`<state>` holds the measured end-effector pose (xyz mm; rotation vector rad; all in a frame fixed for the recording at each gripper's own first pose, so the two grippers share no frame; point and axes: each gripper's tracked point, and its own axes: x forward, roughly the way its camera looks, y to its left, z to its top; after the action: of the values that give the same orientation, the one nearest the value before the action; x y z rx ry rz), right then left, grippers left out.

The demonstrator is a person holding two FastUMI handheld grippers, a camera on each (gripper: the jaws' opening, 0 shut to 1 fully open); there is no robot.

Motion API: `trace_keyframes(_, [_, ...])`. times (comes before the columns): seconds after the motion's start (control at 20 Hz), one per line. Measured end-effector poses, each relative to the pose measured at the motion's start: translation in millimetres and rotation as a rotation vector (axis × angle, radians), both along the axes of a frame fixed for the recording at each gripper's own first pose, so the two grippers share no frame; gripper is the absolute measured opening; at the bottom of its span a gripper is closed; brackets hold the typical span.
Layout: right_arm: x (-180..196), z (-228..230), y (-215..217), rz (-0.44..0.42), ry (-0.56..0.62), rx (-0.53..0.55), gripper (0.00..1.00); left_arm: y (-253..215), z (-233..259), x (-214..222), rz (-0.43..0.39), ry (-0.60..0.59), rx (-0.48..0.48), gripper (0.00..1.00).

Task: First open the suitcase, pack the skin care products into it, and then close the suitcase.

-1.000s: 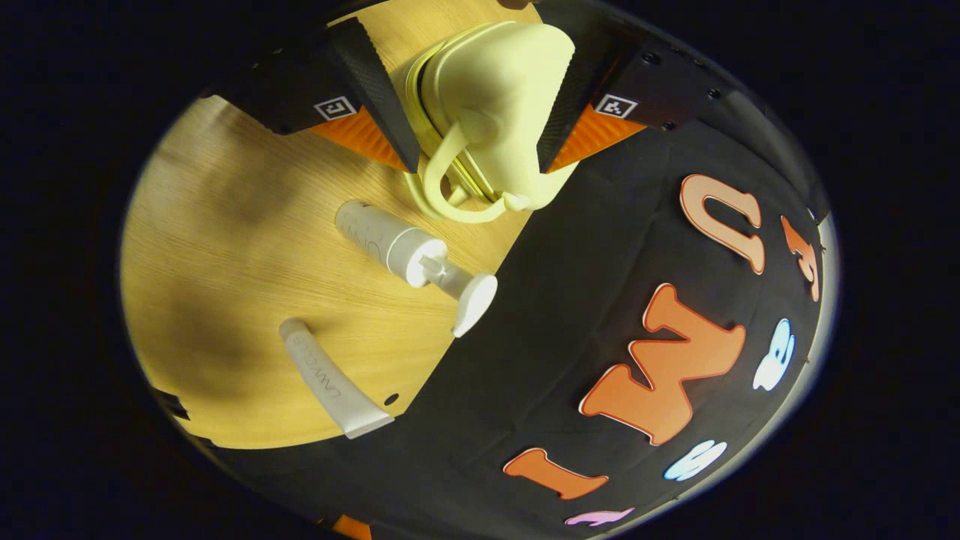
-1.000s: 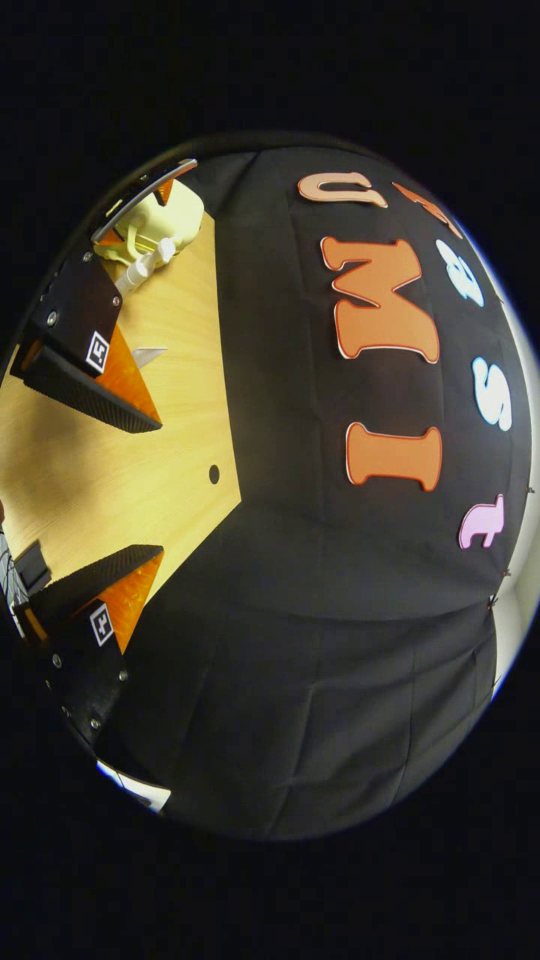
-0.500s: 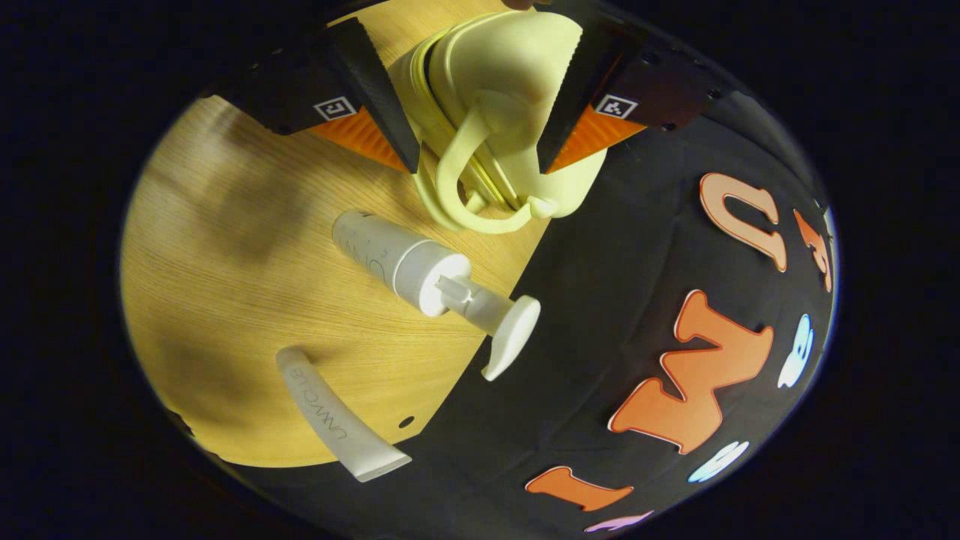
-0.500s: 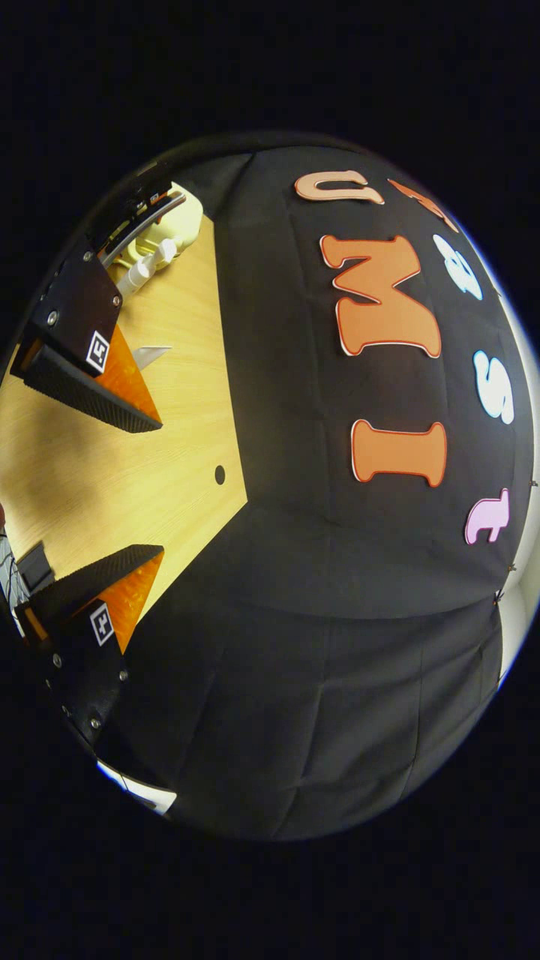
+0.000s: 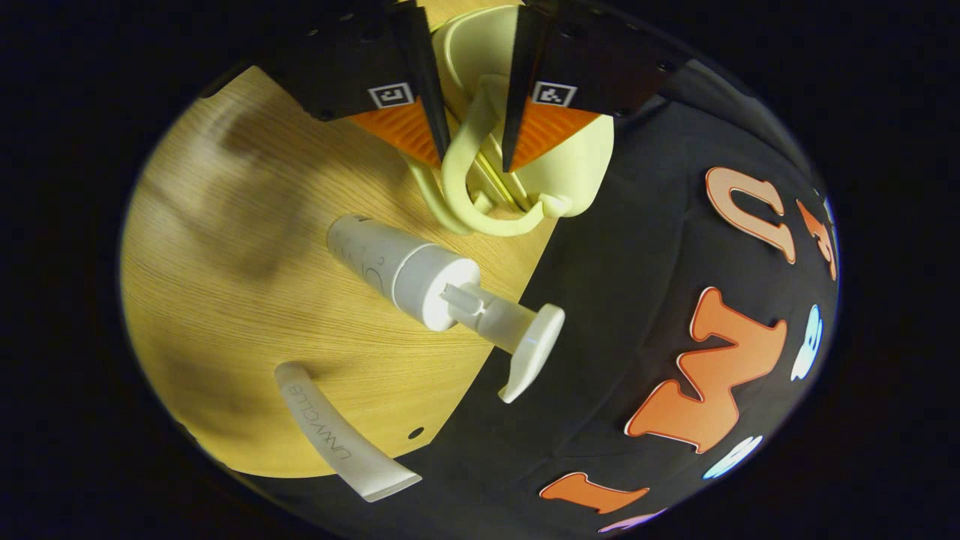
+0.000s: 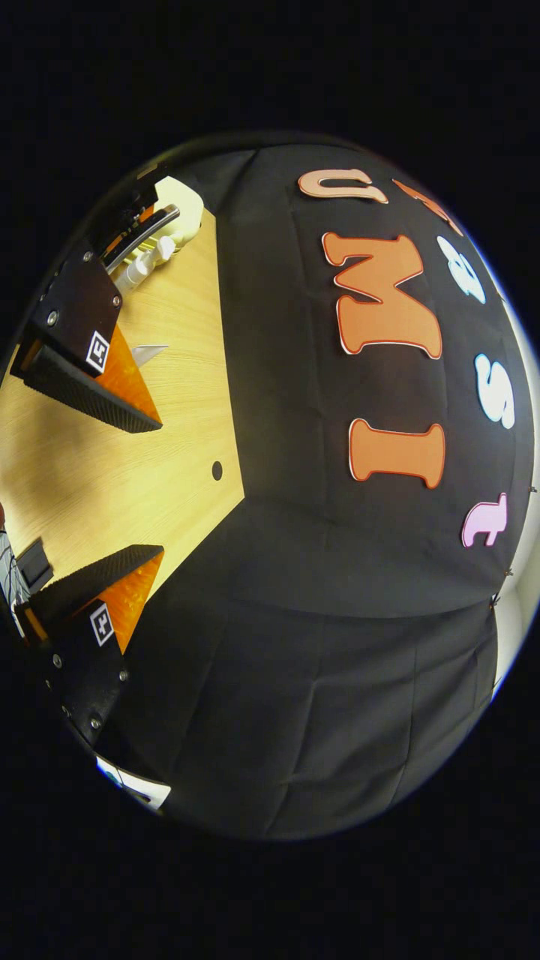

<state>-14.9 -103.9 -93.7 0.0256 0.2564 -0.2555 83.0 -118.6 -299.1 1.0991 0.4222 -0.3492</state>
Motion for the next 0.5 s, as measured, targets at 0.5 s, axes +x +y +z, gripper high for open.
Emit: trace_keyframes(0.5, [18,17,25,0.051,-0.025,-0.013,0.95,-4,40,-8,0.082,0.154,-0.309,0.12])
